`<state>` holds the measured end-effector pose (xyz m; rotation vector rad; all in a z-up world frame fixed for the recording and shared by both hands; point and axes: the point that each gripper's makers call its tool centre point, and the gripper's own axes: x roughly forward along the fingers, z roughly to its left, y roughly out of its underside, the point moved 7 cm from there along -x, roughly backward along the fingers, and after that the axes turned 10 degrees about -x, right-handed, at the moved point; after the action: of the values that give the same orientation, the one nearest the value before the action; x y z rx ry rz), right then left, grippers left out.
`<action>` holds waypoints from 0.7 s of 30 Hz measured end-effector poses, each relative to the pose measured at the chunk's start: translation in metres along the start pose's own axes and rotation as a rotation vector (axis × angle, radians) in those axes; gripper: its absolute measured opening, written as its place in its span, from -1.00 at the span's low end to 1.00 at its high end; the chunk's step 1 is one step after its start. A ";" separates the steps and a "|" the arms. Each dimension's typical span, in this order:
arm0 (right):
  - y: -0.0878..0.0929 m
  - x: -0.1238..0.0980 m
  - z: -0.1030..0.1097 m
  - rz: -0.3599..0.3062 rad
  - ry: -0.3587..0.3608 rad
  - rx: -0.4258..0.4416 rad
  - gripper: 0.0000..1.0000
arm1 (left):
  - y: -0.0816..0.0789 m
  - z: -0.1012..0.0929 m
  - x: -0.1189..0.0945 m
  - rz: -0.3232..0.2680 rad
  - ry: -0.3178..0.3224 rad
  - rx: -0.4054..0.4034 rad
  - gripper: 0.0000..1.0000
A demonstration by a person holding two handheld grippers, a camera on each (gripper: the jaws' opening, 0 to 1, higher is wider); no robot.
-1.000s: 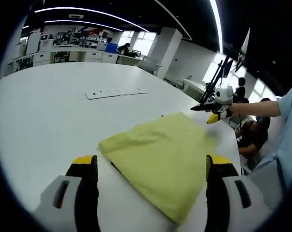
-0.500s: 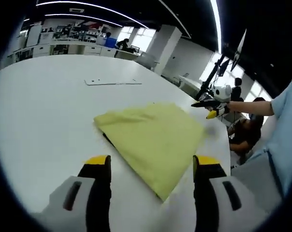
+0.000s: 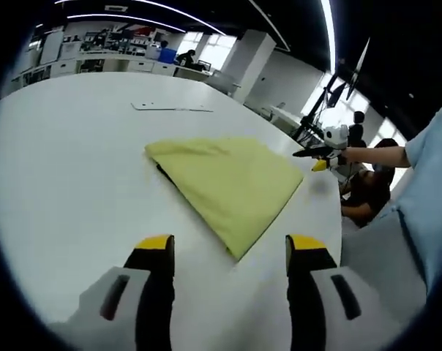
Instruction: Fold the garment on the visible template until the final outline fits inside the template.
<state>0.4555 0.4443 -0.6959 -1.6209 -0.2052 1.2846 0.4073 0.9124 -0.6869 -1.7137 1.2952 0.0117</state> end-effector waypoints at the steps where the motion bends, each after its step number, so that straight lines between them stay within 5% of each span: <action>1: 0.000 0.000 0.001 -0.003 -0.005 0.005 0.53 | 0.001 0.000 0.000 0.003 0.002 -0.005 0.10; 7: 0.002 0.002 0.011 0.003 -0.046 0.013 0.32 | 0.012 -0.004 0.008 0.030 0.011 -0.012 -0.08; 11: 0.004 0.005 0.017 0.021 -0.094 0.012 -0.07 | 0.020 -0.001 0.013 0.072 -0.004 -0.007 -0.23; 21: 0.009 0.006 0.025 0.048 -0.164 0.027 -0.62 | 0.022 -0.001 0.021 0.065 -0.006 -0.021 -0.46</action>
<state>0.4340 0.4585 -0.7048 -1.5061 -0.2499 1.4527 0.3991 0.8966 -0.7113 -1.6874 1.3508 0.0685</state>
